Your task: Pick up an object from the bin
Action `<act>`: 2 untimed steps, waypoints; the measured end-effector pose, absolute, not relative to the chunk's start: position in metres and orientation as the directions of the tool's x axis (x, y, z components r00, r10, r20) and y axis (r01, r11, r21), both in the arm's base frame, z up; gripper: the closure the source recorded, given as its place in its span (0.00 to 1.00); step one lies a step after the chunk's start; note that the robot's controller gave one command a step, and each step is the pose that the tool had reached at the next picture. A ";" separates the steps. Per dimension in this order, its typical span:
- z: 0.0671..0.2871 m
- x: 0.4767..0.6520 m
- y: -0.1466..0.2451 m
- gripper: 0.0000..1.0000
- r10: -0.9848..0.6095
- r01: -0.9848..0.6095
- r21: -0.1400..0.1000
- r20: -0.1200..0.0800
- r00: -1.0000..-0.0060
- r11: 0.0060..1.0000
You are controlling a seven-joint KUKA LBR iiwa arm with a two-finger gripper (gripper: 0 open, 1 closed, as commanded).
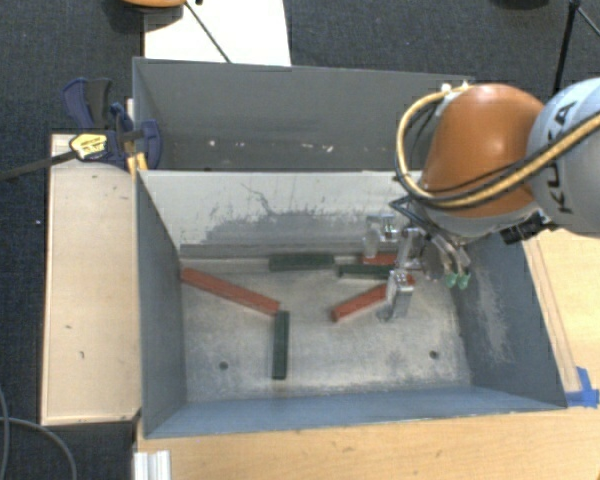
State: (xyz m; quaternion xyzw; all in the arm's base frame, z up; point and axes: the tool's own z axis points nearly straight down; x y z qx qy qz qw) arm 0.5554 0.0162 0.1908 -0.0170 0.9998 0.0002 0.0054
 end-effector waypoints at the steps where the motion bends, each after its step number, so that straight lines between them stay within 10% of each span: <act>1: 0.121 0.542 0.026 0.00 -0.019 -0.019 0.001 -0.006 -1.000 1.000; 2: 0.072 0.590 0.012 1.00 -0.224 -0.224 0.000 -0.006 -0.975 0.975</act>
Offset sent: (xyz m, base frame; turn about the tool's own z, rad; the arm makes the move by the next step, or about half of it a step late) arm 0.0327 -0.0042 -0.1208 -0.1939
